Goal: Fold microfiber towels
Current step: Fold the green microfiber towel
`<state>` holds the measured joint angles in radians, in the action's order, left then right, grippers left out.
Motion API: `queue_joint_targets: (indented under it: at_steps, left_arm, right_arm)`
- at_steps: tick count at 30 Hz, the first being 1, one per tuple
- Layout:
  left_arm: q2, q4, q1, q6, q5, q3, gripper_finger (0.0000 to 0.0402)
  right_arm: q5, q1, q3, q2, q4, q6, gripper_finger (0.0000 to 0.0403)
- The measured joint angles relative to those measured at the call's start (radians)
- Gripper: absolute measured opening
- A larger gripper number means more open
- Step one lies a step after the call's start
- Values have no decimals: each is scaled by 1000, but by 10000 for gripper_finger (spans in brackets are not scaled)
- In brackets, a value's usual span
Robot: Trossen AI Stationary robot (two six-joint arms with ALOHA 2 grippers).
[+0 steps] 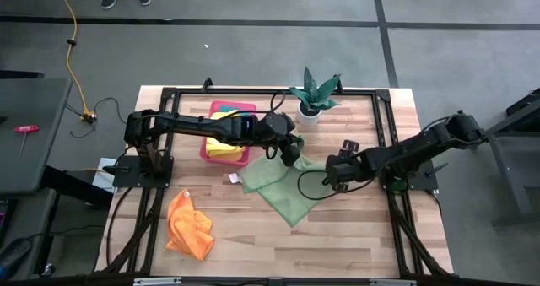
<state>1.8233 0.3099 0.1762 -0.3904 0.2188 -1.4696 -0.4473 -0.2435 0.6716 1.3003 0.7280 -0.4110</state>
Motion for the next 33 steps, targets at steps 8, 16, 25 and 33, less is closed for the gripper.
queue_joint_targets:
  at_steps: [8,16,25,33]
  left_arm:
    - [0,0,0,0,0,0,0]
    - [0,7,0,1,0,0,0]
    - [-74,74,25,46,-32,0,0]
    - [-251,150,24,49,-116,0,0]
  right_arm:
    - [5,-32,3,0,14,-30,110]
    - [13,-41,95,0,98,5,8]
    - [64,-37,229,-91,224,41,2]
    - [97,-18,421,-298,348,-4,1]
